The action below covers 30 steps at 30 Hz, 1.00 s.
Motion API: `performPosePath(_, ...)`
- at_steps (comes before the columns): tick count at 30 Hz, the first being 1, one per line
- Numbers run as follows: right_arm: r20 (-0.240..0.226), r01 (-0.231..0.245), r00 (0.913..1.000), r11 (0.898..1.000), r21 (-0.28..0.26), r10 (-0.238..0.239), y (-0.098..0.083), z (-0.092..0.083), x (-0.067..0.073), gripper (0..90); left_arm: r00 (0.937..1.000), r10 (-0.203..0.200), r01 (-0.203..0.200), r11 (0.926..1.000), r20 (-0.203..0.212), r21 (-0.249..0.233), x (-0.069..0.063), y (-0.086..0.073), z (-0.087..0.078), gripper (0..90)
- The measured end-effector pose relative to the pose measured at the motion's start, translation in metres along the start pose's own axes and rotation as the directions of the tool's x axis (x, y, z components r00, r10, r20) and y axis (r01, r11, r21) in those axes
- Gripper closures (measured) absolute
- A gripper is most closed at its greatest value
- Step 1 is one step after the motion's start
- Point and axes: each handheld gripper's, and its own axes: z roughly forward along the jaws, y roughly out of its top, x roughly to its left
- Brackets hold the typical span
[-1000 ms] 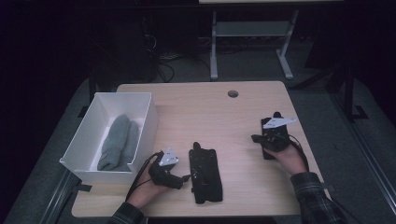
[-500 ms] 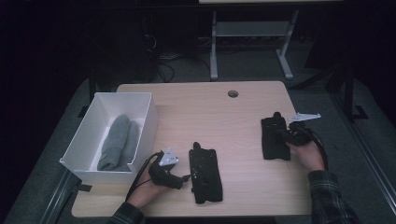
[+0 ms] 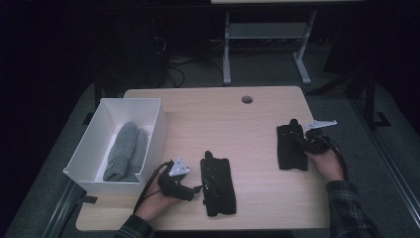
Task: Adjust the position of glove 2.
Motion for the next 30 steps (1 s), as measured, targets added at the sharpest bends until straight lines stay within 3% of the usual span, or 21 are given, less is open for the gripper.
performPosePath(5,-0.022,0.026,0.9994,1.000,0.008,-0.026,0.001,0.000,0.009,90.0,1.0000,0.001,-0.001,1.0000,0.000,0.000,0.000,0.000,0.000,12.9)
performPosePath(7,-0.042,0.068,0.9969,0.998,0.017,-0.067,0.003,0.001,0.020,90.0,1.0000,0.001,-0.001,1.0000,0.000,0.000,0.000,0.000,0.000,12.9)
performPosePath(14,-0.104,0.115,0.9884,0.993,0.034,-0.111,0.004,0.001,0.052,90.0,1.0000,0.001,-0.001,1.0000,0.000,0.001,0.000,0.000,0.000,12.9)
performPosePath(24,-0.180,0.191,0.9669,0.981,0.040,-0.181,0.004,0.000,0.100,90.0,1.0000,0.003,-0.003,1.0000,0.000,0.002,0.000,0.000,0.000,12.9)
performPosePath(30,-0.231,0.248,0.9449,0.968,0.043,-0.232,0.004,-0.002,0.128,90.0,1.0000,0.000,0.000,1.0000,0.000,0.000,0.000,0.000,0.000,12.9)
